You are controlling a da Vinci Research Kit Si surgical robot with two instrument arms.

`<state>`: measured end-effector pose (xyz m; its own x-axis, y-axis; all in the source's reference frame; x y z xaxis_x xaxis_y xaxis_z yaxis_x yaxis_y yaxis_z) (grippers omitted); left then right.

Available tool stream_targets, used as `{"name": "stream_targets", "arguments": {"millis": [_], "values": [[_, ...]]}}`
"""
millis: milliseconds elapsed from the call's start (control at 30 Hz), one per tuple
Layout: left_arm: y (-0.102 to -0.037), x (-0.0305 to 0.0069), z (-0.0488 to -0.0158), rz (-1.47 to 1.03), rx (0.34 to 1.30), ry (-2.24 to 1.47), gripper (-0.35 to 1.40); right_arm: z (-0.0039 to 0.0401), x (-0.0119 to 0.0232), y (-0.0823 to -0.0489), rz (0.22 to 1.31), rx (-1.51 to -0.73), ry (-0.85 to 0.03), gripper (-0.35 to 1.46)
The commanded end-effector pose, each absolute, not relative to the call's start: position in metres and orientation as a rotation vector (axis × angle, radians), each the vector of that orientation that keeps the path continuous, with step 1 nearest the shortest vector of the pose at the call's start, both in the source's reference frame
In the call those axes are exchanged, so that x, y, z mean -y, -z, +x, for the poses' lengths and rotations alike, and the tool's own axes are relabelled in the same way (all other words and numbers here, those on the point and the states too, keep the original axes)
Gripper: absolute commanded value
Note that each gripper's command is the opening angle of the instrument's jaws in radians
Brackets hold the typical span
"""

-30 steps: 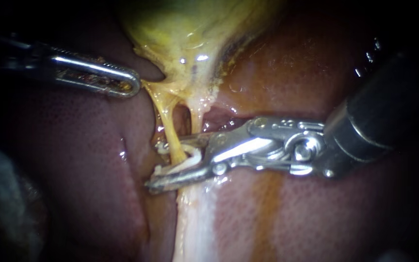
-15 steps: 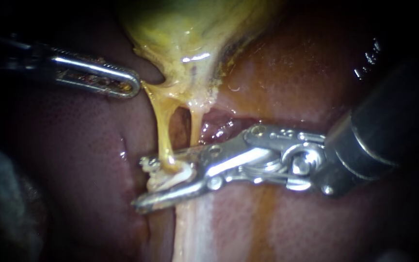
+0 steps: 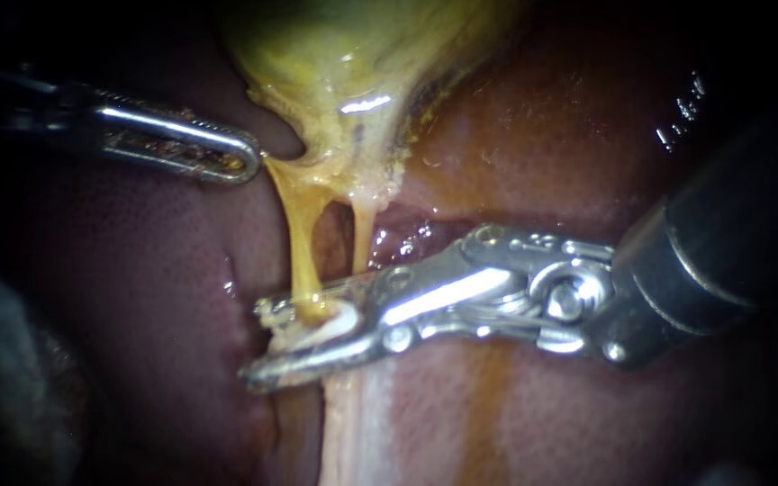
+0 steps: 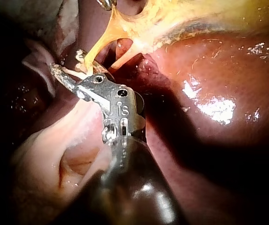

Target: Clipping second clip left tube

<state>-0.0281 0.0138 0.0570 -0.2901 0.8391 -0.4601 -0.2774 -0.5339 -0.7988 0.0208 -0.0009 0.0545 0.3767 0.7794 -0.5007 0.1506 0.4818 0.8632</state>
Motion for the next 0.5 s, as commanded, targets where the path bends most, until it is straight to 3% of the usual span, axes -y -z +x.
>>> {"name": "stream_targets", "arguments": {"millis": [33, 200, 300, 500], "values": [[-0.0570, -0.0138, -0.0281, -1.184, 0.777, -1.903, -0.35, 0.0207, 0.0008, -0.0544, 1.019, -1.138, -0.505, 0.15], [-0.0570, -0.0138, -0.0281, -1.184, 0.777, -1.903, -0.35, 0.0204, 0.0007, -0.0542, 1.042, -1.107, -0.536, -0.10], [-0.0570, -0.0138, -0.0281, -1.184, 0.777, -1.903, -0.35, 0.0200, 0.0007, -0.0542, 1.074, -1.077, -0.576, -0.35], [-0.0570, -0.0138, -0.0281, -1.184, 0.777, -1.903, -0.35, 0.0195, 0.0009, -0.0540, 1.085, -1.035, -0.598, -0.35]]}}
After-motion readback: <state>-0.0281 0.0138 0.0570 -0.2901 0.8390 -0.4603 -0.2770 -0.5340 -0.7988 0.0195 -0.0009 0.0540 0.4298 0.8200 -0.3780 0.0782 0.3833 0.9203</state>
